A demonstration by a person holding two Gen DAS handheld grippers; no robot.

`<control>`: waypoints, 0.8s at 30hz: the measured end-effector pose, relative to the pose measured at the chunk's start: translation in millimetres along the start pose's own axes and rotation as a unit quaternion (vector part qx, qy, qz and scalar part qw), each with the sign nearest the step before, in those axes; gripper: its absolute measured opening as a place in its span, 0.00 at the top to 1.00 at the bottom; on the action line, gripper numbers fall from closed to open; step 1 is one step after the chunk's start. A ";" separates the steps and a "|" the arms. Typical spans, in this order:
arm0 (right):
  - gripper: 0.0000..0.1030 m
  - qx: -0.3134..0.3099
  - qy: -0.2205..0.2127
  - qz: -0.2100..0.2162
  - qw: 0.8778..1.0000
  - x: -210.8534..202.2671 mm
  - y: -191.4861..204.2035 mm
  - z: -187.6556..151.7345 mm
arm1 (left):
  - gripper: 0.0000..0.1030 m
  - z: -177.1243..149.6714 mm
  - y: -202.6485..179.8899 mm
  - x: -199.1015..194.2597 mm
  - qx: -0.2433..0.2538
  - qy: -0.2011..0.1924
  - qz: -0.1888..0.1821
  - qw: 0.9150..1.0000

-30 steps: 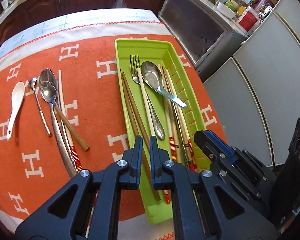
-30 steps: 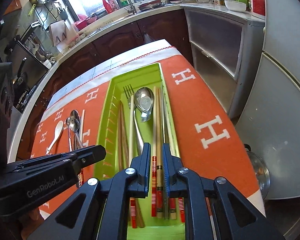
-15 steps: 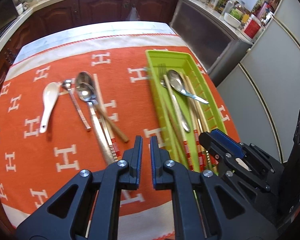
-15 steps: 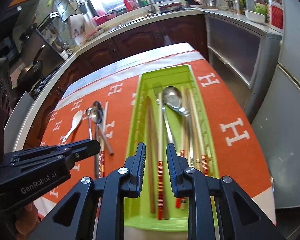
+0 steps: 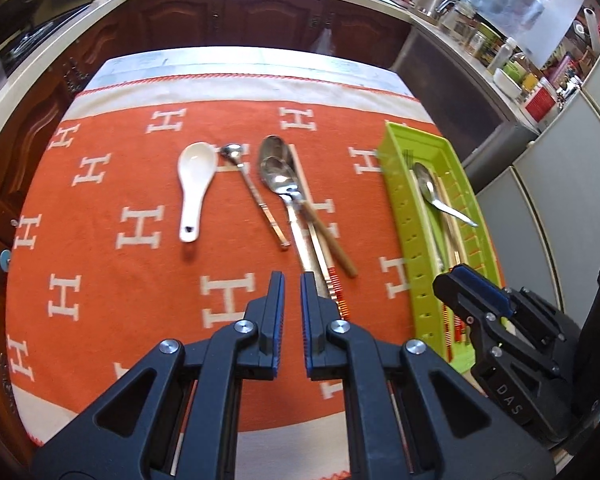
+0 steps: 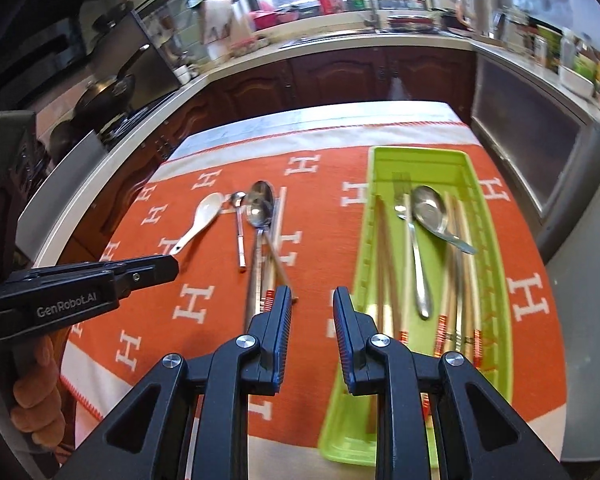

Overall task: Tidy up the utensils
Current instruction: 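Move both open tools back over the spoons on the cloth, then close the left tool on the white ceramic spoon while the right tool grasps a steel spoon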

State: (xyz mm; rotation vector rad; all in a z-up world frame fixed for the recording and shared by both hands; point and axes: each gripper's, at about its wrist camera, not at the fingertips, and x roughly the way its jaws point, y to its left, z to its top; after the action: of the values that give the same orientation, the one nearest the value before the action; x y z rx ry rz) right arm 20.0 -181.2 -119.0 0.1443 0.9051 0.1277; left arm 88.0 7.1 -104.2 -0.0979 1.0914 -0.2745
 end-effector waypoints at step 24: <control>0.79 -0.026 0.094 0.051 0.994 119.3 41.1 75.0 | 0.68 42.6 109.3 40.2 -0.088 0.017 -0.033 0.995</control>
State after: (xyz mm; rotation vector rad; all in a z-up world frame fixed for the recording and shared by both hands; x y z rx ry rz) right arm 150.1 -125.7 -158.1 0.1307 1.0810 0.2623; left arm 161.9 99.1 -142.5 -0.2880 1.1473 -0.2394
